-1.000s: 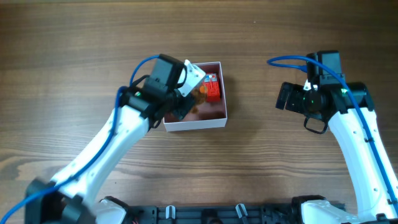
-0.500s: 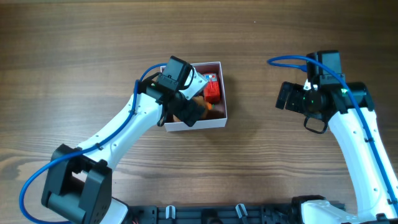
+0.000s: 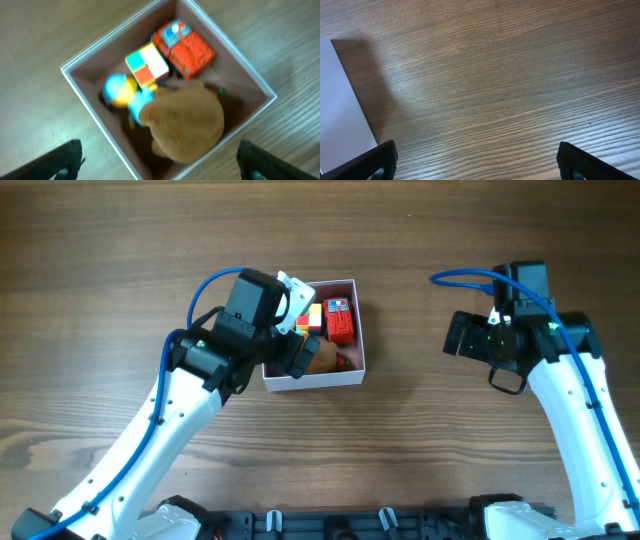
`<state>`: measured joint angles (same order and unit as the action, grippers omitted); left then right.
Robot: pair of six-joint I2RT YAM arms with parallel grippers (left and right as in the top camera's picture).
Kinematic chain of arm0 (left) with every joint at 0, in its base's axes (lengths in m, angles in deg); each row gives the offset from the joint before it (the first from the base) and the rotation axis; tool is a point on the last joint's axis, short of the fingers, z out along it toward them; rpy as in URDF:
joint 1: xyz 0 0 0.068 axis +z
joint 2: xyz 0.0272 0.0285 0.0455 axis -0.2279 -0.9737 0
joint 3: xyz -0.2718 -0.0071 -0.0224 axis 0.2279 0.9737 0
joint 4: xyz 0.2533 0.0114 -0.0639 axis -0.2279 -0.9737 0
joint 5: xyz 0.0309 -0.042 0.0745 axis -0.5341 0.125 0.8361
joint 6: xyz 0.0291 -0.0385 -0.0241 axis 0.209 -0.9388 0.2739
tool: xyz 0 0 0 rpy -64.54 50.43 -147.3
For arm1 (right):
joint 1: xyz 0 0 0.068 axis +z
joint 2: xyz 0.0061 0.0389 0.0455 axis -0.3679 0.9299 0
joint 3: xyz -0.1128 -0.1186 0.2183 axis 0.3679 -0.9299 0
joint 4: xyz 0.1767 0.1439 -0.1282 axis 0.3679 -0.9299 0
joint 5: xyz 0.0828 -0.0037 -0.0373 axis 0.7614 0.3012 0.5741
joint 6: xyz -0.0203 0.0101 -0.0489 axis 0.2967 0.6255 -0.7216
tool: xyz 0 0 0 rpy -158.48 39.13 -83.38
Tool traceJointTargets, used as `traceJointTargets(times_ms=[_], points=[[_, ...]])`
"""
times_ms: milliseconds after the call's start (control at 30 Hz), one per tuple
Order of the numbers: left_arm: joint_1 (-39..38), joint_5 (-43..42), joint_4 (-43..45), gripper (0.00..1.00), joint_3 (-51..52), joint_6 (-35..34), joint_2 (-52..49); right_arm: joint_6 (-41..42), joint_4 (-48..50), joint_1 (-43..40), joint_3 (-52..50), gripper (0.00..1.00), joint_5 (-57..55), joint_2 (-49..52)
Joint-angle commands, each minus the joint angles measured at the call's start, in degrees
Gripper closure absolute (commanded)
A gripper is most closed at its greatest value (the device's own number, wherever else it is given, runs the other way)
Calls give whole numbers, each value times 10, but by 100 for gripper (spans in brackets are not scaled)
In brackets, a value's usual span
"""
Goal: Pack container
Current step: 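Carry the bear into the box and release it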
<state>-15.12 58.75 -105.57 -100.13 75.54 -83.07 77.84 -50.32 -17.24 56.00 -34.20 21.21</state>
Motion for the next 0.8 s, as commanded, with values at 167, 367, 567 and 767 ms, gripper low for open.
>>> traceJointTargets(times_ms=[167,367,567,767], points=[[-62,7,-19,33,-7,-97,-94,-1,3,-1,-5,0,5,4],[-95,7,-12,83,-7,-97,-144,-1,2,-1,-5,0,5,4],[-89,66,-13,82,-7,-97,-184,-3,0,-1,-5,0,5,4],[-52,70,-27,85,-6,-127,-222,-3,-1,-1,-5,0,5,4]])
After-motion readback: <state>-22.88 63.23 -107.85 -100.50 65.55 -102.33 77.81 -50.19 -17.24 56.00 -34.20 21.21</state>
